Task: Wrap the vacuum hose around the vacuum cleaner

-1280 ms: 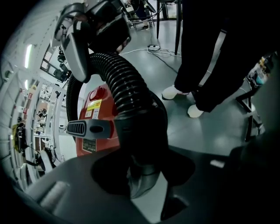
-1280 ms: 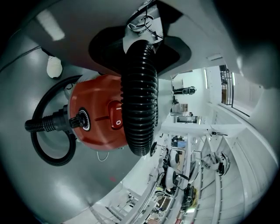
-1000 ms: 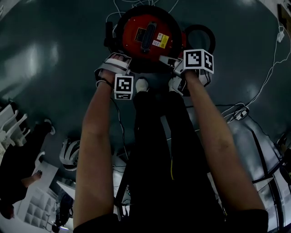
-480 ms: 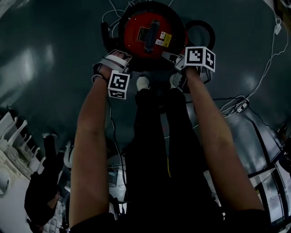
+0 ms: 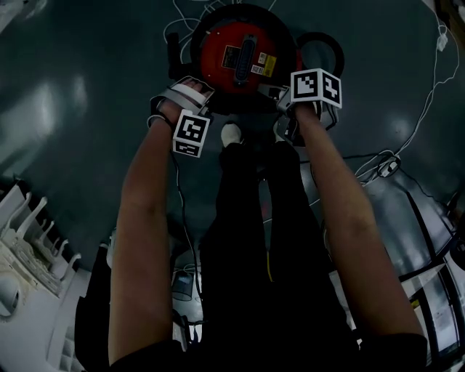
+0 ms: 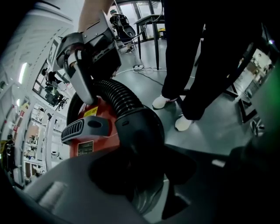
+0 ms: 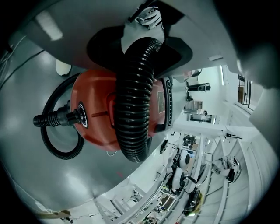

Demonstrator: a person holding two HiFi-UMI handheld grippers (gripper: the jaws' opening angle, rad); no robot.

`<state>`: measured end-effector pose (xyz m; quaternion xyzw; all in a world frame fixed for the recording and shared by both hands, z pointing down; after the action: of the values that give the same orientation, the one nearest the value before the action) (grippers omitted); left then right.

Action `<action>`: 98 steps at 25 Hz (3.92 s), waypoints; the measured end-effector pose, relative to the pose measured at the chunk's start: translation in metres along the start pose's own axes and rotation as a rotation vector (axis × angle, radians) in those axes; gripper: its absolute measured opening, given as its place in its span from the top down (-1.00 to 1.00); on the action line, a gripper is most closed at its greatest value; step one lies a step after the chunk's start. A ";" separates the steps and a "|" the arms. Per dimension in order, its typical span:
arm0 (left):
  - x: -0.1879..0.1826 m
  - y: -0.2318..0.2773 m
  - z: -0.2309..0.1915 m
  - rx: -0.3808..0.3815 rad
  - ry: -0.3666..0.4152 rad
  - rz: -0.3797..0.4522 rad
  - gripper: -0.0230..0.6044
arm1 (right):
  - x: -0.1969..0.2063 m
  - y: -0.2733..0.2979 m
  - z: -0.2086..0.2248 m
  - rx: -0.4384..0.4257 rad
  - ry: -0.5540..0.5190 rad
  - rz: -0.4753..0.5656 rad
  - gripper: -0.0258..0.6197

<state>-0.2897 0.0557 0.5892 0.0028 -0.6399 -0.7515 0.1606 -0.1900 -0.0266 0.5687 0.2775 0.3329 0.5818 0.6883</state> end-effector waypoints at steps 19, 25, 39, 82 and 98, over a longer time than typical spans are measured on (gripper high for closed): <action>0.028 -0.003 0.007 0.016 0.125 -0.015 0.16 | -0.001 0.016 -0.021 0.032 -0.043 -0.059 0.23; 0.032 -0.009 0.004 -0.024 0.132 0.000 0.14 | -0.001 0.013 -0.022 0.061 -0.030 -0.056 0.22; 0.030 -0.010 -0.003 -0.067 0.078 0.006 -0.18 | 0.003 0.001 -0.008 0.304 -0.124 0.072 -0.05; 0.068 -0.041 -0.025 -0.005 0.418 0.016 0.03 | -0.008 -0.002 -0.050 0.034 0.016 0.217 0.15; 0.061 -0.030 -0.009 0.301 0.186 0.101 -0.28 | -0.006 0.000 -0.057 0.115 0.101 0.250 0.21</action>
<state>-0.3530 0.0363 0.5713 0.0644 -0.7268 -0.6348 0.2544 -0.2350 -0.0326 0.5335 0.3261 0.3627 0.6562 0.5758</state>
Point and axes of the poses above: the fingertips, and each gripper's own axes: y forward along the fingers, z to its right, x out of its underside, the point moved 1 cm from there along -y, backward along the fingers, and after that the axes turned 5 degrees about x, right-handed, at the moved point
